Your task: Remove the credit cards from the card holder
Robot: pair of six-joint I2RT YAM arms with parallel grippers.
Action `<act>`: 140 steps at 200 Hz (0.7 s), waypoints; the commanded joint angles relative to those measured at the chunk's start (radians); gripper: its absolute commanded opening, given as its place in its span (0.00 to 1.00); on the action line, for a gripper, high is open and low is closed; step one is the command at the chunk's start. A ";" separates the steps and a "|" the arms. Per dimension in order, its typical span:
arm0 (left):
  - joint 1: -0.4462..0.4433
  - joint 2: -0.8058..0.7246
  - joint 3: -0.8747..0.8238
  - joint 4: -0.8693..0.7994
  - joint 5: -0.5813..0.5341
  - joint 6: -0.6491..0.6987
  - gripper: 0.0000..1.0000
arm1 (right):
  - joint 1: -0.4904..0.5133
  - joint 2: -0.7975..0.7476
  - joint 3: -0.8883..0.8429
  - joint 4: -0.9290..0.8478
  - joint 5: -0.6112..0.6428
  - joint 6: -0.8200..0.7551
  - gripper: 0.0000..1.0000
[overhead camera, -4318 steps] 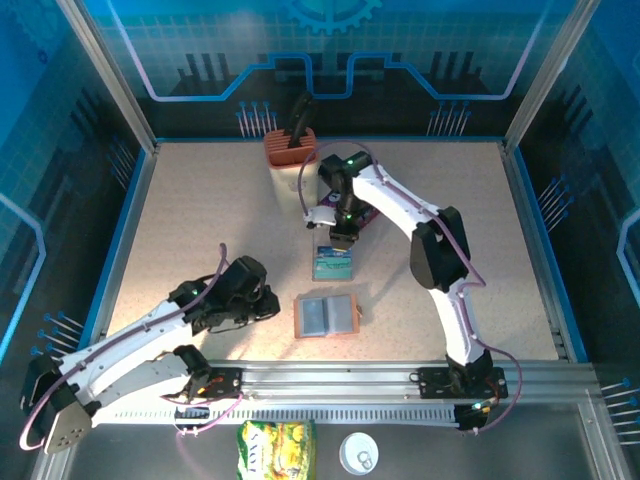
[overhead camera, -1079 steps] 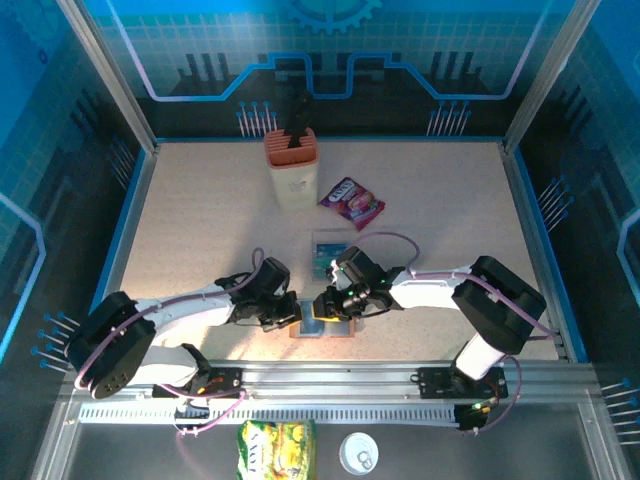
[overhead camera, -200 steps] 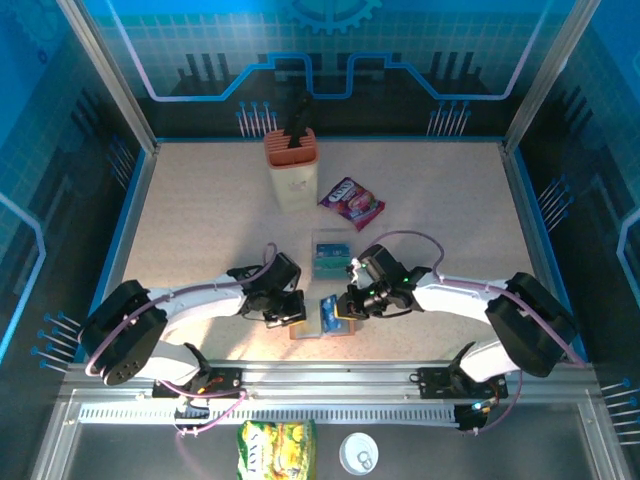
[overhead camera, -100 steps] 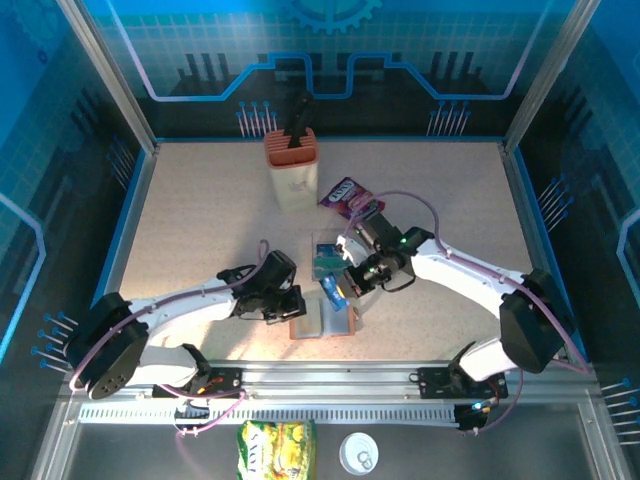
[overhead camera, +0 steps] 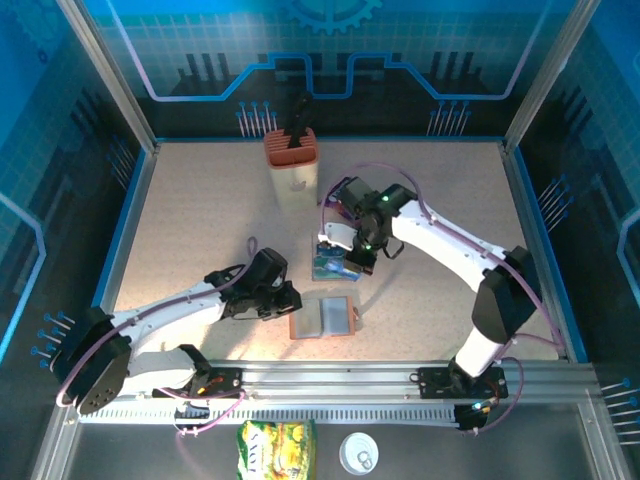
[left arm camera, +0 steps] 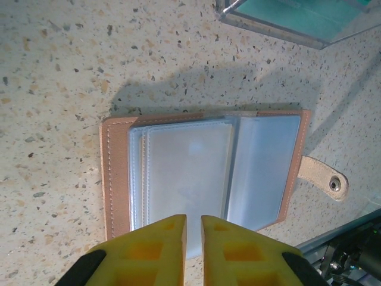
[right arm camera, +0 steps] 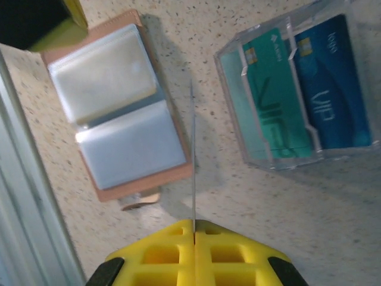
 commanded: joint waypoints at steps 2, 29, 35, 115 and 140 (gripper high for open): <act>0.006 -0.031 -0.029 -0.035 -0.015 -0.015 0.15 | -0.026 0.077 0.127 -0.111 0.065 -0.169 0.00; 0.009 -0.044 -0.038 -0.036 -0.017 -0.022 0.18 | -0.062 0.189 0.282 -0.147 0.034 -0.224 0.00; 0.009 -0.046 -0.038 -0.038 -0.019 -0.022 0.18 | -0.069 0.215 0.311 -0.153 0.028 -0.236 0.00; 0.012 -0.082 -0.047 -0.048 -0.035 -0.035 0.20 | -0.112 0.442 0.517 -0.202 0.016 -0.305 0.00; 0.017 -0.081 -0.046 -0.047 -0.035 -0.034 0.20 | -0.115 0.466 0.486 -0.165 0.020 -0.317 0.00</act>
